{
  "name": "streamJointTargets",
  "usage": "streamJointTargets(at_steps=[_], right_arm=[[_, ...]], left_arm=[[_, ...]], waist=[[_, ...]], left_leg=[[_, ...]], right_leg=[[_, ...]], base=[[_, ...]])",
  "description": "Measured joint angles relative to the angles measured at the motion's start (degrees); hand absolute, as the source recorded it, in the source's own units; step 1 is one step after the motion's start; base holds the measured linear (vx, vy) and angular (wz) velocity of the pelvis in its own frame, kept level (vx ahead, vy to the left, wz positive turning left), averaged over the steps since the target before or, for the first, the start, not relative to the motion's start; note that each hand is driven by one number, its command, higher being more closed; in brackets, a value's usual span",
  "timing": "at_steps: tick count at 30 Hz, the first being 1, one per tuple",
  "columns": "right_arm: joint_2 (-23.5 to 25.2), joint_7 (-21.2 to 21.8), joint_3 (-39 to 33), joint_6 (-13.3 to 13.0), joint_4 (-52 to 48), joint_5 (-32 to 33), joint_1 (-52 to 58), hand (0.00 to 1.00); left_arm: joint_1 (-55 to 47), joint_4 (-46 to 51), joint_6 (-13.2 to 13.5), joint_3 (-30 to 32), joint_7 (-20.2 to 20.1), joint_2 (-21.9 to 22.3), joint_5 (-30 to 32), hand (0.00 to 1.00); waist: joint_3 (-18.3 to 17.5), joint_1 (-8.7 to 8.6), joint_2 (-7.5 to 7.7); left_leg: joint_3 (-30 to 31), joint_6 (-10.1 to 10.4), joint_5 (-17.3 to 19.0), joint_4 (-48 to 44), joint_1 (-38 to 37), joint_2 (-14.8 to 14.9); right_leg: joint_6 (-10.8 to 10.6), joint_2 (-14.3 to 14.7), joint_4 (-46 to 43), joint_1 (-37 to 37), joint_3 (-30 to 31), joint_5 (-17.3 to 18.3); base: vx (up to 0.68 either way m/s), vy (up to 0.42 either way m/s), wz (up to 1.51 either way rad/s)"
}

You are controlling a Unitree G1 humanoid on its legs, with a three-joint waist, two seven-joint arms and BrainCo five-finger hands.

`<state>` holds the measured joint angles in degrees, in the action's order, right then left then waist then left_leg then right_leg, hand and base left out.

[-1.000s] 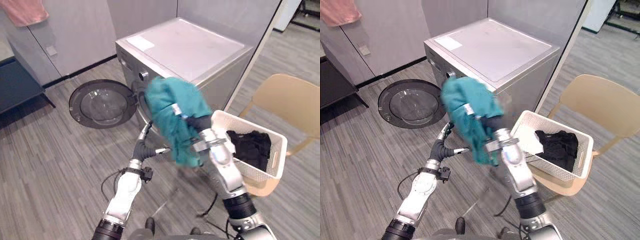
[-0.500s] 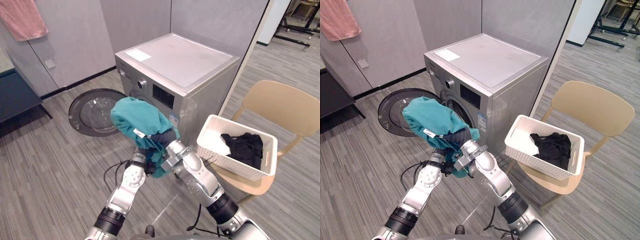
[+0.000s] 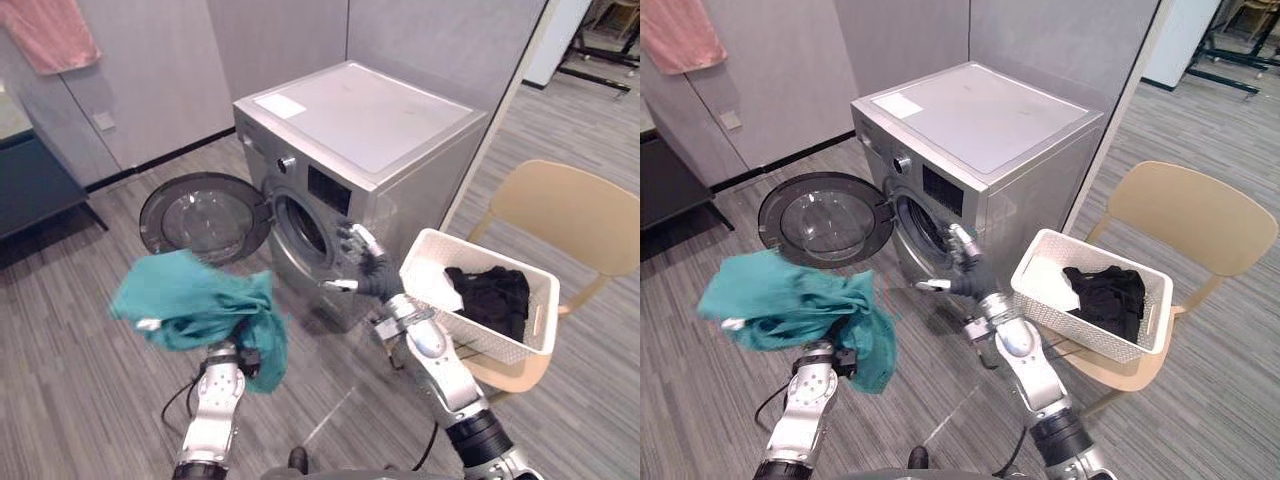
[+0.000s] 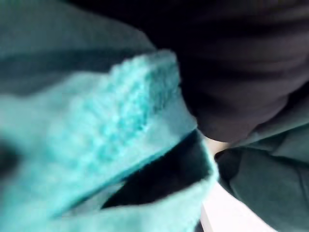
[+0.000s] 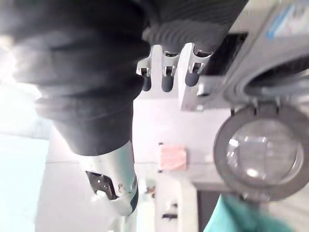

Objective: Pick up the laundry basket with both hands and put the clothes into the washing machine.

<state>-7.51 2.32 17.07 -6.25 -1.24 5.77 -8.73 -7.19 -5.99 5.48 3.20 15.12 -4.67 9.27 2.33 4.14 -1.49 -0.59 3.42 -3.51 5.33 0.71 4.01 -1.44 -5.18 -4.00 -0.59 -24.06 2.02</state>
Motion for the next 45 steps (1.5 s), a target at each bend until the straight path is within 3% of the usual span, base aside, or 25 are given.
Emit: streamJointTargets(at_steps=[4, 7, 8, 9, 10, 12, 17, 18, 19, 20, 21, 23, 25, 26, 28, 29, 30, 32, 33, 34, 35, 38, 42, 44, 45], right_arm=[[-4.57, -2.31, -5.09, -0.29, -0.2, -8.81, 3.47, 0.0], [-7.84, -3.38, -9.23, -0.25, -0.09, -12.69, 7.05, 0.0], [-9.02, -3.62, -10.63, -0.28, 0.58, -14.75, 7.64, 0.0], [-10.01, -3.67, -11.62, -0.26, 2.21, -16.07, 7.64, 0.0], [-10.6, -3.67, -12.64, 0.18, 5.39, -18.04, 7.66, 0.0], [-8.63, -3.67, -14.06, 1.13, 10.35, -19.8, 8.39, 0.0], [-3.56, -3.56, -14.88, 3.73, 21.64, -23.42, 9.55, 0.0], [-3.49, -3.61, -14.89, 4.32, 23.42, -24.29, 9.93, 0.0], [-3.6, -3.72, -14.93, 4.55, 24.82, -24.49, 10.85, 0.0], [-3.42, -3.83, -14.99, 4.73, 25.74, -24.45, 11.32, 0.0], [-2.71, -3.84, -14.99, 4.94, 27.29, -24.41, 11.68, 0.0], [-1.76, -4.56, -14.98, 5.14, 27.96, -24.38, 12.84, 0.0], [-1.8, -5.03, -15.58, 5.19, 28.13, -24.39, 13.25, 0.0], [-1.9, -5.75, -16.96, 5.48, 28.74, -24.39, 13.25, 0.0], [-2.18, -6.05, -17.92, 5.73, 30.43, -24.38, 13.2, 0.0], [-2.35, -6.16, -18.47, 6.4, 30.9, -24.36, 13.34, 0.0], [-2.86, -6.25, -18.68, 6.62, 30.92, -24.36, 13.45, 0.0], [-2.79, -6.38, -18.91, 6.7, 30.74, -24.35, 11.69, 0.0], [-2.7, -6.35, -18.83, 6.7, 30.49, -24.34, 11.86, 0.0], [-2.63, -6.17, -18.72, 6.66, 28.79, -24.29, 13.26, 0.0], [-2.64, -6.04, -18.07, 6.62, 26.08, -24.28, 14.55, 0.0], [-1.92, -7.31, -17.56, 6.43, 21.04, -23.68, 14.76, 0.0], [-0.76, -8.6, -18.35, 6.72, 19.08, -22.58, 14.94, 0.0], [-0.8, -8.79, -18.34, 6.71, 19.08, -22.1, 15.38, 0.0], [-0.86, -8.81, -18.29, 6.7, 19.36, -22.1, 16.07, 0.0]], left_arm=[[-0.36, -5.33, -0.12, 3.71, -0.11, -0.02, -3.03, 1.0], [-0.83, -8.3, -0.3, 4.37, -0.22, -0.03, -3.64, 1.0], [-0.83, -10.11, -0.32, 4.61, -0.4, 0.06, -3.72, 1.0], [-0.9, -11.67, -0.37, 4.75, -0.85, 0.07, -3.72, 1.0], [-1.82, -12.9, -0.74, 5.2, -1.55, 0.13, -3.72, 1.0], [-3.75, -14.43, -1.09, 7.15, -2.36, 0.12, -3.73, 1.0], [-7.33, -17.72, -2.74, 12.19, -2.9, 1.13, -4.25, 1.0], [-8.22, -18.16, -3.19, 12.23, -3.54, 1.3, -4.26, 1.0], [-8.92, -18.25, -3.86, 12.18, -3.94, 1.32, -4.24, 1.0], [-9.01, -18.29, -4.07, 12.15, -3.92, 1.09, -4.22, 1.0], [-9.03, -18.3, -4.21, 12.16, -3.88, 0.52, -4.22, 1.0], [-8.71, -18.29, -4.35, 12.11, -3.9, -0.2, -4.23, 1.0], [-8.04, -18.57, -4.43, 11.91, -3.97, -0.3, -4.22, 1.0], [-6.23, -20.42, -4.42, 10.62, -4.06, -0.66, -4.14, 1.0], [-5.0, -21.95, -4.48, 9.66, -5.05, -0.79, -4.02, 1.0], [-4.58, -21.95, -4.43, 8.31, -5.18, -0.79, -3.96, 1.0], [-4.02, -22.21, -4.44, 7.85, -5.23, -0.25, -3.95, 1.0], [-2.79, -21.89, -4.31, 6.76, -6.37, 0.04, -2.69, 1.0], [-2.86, -21.79, -4.31, 6.18, -6.38, 0.25, -2.35, 1.0], [-3.02, -21.63, -4.31, 5.95, -6.79, 1.51, -1.89, 1.0], [-4.04, -20.33, -4.29, 5.96, -7.37, 2.68, -1.88, 1.0], [-5.17, -18.75, -4.04, 4.38, -7.6, 3.15, -1.89, 1.0], [-5.12, -16.36, -3.98, 3.4, -7.68, 4.44, -1.89, 1.0], [-5.02, -16.29, -3.97, 2.86, -7.68, 4.42, -1.89, 1.0], [-5.05, -16.07, -3.89, 2.15, -7.61, 4.46, -1.89, 1.0]], waist=[[0.44, 0.09, -0.04], [0.73, 0.08, -0.36], [1.05, -0.02, -0.34], [1.39, 0.05, -1.03], [1.54, 0.12, -1.88], [1.75, 0.3, -1.06], [3.11, 1.73, 0.67], [3.47, 1.46, 0.97], [3.78, 0.95, 1.19], [4.35, 0.48, 0.88], [5.51, -0.24, 0.64], [7.09, -1.38, 1.16], [7.73, -2.67, 1.25], [8.58, -3.8, 1.25], [8.97, -5.06, 2.11], [8.69, -5.45, 2.4], [8.49, -5.36, 1.36], [8.95, -4.76, -0.24], [9.16, -4.83, -0.56], [9.72, -4.83, -1.56], [9.76, -4.24, -2.32], [9.89, -2.61, -2.17], [10.53, -1.15, -0.86], [10.68, -0.35, -0.6], [10.46, -0.03, -1.11]], left_leg=[[5.54, 1.04, -1.44, -1.27, 4.71, -0.77], [-5.79, -3.64, 1.41, -2.07, 7.66, 0.64], [-15.04, -5.41, 2.57, -4.44, 9.05, 2.22], [-20.82, -5.7, 2.34, -6.26, 9.69, 3.65], [-23.06, -2.83, -0.79, -7.95, 9.82, 4.72], [-22.59, -2.77, 0.24, -8.56, 10.08, 3.56], [-20.24, -3.74, 10.45, -20.97, 13.81, 2.32], [-19.47, -4.53, 12.78, -22.58, 13.23, 0.88], [-18.1, -5.18, 14.37, -23.36, 12.23, -0.44], [-17.04, -5.48, 15.18, -23.68, 11.45, -0.51], [-15.02, -5.73, 15.82, -23.39, 9.89, -0.51], [-12.58, -5.59, 16.03, -20.3, 6.34, -0.95], [-10.2, -5.29, 16.25, -18.39, 4.53, -1.42], [-8.02, -4.84, 16.08, -15.49, 1.44, -2.02], [-5.87, -2.76, 15.49, -12.97, -1.9, -3.0], [-4.1, -1.38, 16.07, -12.09, -3.82, -2.85], [-3.7, -0.7, 16.49, -12.1, -3.84, -1.53], [-4.34, 3.59, 14.24, -16.46, -2.19, 0.48], [-4.44, 3.86, 14.09, -20.47, -1.55, 1.15], [-5.03, 5.23, 13.16, -33.85, 1.29, 3.05], [-6.0, 5.87, 6.38, -49.83, 6.25, 6.59], [-8.1, 3.0, 9.37, -67.64, 15.93, 11.9], [-10.88, -0.46, 14.38, -52.8, 21.88, 11.08], [-7.11, -0.17, 14.18, -40.23, 20.8, 8.49], [-2.52, 1.82, 12.34, -30.26, 18.5, 6.63]], right_leg=[[0.09, -1.52, -4.64, -1.87, -7.04, 3.77], [0.2, -4.37, -7.51, -1.66, -14.54, 5.89], [-0.15, -5.67, -7.87, -1.74, -16.97, 6.14], [-0.56, -6.36, -8.7, -1.8, -17.97, 6.47], [-1.6, -7.04, -10.75, -1.82, -18.63, 7.8], [-2.5, -9.06, -11.99, -1.81, -18.58, 8.48], [-5.95, -13.96, -17.4, -0.6, -19.49, 10.1], [-4.65, -17.92, -25.77, -2.4, -16.71, 10.58], [0.21, -20.87, -35.92, -6.49, -9.64, 8.39], [-0.3, -20.41, -39.79, -9.13, -4.3, 9.42], [-1.7, -16.8, -42.95, -12.2, 2.45, 12.36], [-1.36, -9.94, -39.15, -18.64, 7.25, 13.89], [-1.95, -6.92, -32.87, -22.35, 7.6, 12.93], [-3.65, -4.48, -19.65, -23.92, 7.36, 7.11], [-3.18, -3.79, -8.99, -23.48, 7.37, -2.71], [1.47, -2.91, -7.87, -23.12, 8.6, -9.99], [4.18, -2.26, -8.36, -23.06, 8.1, -9.06], [5.31, -1.88, -13.74, -23.65, 6.53, -3.92], [5.41, -1.68, -14.21, -22.15, 6.0, -2.53], [5.4, -0.07, -13.92, -17.21, 4.78, 0.07], [6.03, 1.7, -12.63, -12.63, 5.3, 1.85], [7.02, 4.49, -10.4, -7.3, 8.74, 3.61], [5.84, 4.41, -7.27, -3.09, 16.26, 4.42], [4.13, 3.9, -8.01, -2.36, 19.95, 5.66], [2.34, 3.92, -9.76, -2.7, 22.64, 7.35]], base=[[0.03, -0.044, 0.94], [0.0, -0.016, 1.24], [0.11, 0.006, 1.01], [0.17, 0.033, 0.97], [0.18, 0.048, 0.64], [0.14, 0.064, 0.37], [0.16, 0.114, 0.21], [0.19, 0.192, 0.45], [0.24, 0.215, 0.54], [0.24, 0.134, 0.68], [0.25, 0.07, 0.61], [0.29, 0.037, 0.63], [0.31, -0.033, 0.79], [0.45, -0.085, 1.05], [0.46, -0.128, 0.98], [0.44, -0.152, 0.71], [0.55, -0.176, 0.34], [0.53, -0.192, 0.13], [0.54, -0.253, 0.3], [0.55, -0.231, 0.05], [0.53, -0.194, -0.23], [0.43, -0.076, -0.81], [0.36, 0.049, -0.9], [0.29, 0.226, -1.07], [0.27, 0.312, -1.23]])
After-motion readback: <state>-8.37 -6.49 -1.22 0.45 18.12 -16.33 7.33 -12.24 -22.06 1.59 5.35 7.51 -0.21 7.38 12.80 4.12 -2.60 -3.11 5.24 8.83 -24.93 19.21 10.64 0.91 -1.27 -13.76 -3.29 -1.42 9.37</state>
